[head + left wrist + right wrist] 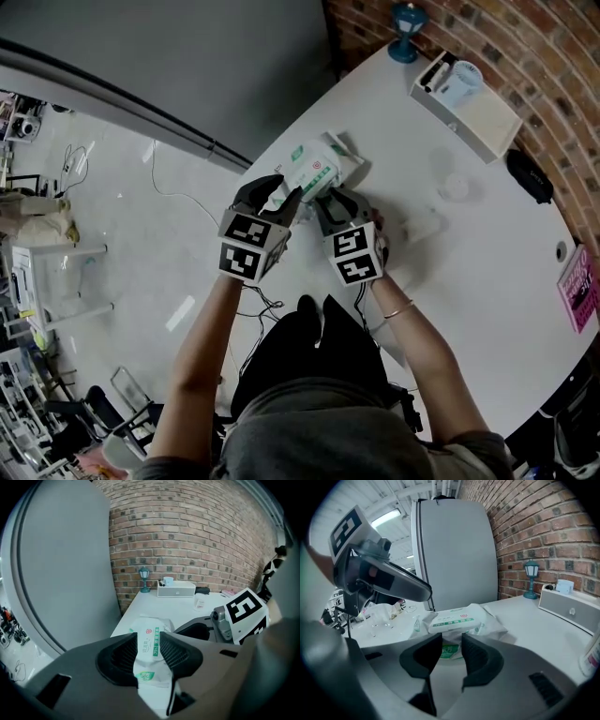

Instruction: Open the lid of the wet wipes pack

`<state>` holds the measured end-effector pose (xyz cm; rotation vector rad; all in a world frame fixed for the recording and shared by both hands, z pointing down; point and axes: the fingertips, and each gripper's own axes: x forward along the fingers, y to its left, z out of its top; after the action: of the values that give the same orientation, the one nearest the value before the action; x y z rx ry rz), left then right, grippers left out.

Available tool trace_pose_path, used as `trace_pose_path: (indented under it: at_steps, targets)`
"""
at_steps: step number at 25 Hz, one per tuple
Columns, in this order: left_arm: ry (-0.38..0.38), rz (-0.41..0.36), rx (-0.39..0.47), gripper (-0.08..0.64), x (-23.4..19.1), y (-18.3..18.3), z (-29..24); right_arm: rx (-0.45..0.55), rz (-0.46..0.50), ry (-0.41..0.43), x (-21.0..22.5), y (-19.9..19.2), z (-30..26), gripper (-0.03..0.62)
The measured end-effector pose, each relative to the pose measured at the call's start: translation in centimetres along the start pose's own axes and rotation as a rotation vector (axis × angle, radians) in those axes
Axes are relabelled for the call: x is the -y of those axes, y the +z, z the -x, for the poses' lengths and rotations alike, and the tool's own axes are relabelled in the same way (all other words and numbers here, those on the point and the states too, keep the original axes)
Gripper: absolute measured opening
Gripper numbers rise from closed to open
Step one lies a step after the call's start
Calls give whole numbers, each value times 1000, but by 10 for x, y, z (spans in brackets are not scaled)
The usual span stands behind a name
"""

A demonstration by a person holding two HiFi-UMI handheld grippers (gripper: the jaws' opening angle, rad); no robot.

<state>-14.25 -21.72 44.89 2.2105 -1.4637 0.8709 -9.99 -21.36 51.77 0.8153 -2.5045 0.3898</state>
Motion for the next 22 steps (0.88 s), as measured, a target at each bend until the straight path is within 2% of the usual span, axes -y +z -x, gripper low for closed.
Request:
trace_pose_path:
  at_steps: [8,12,22]
  targets:
    - [-78,-146,-129,140,20,0,-29,3,22,-26,0,1,-1,134]
    - [-118,-206,-207,172,31,-7,-40,13,22,-29,0,2,-1,135]
    - [-105,-353,-343,180,31,-13,-58,22,45,-52,-1,3,0,132]
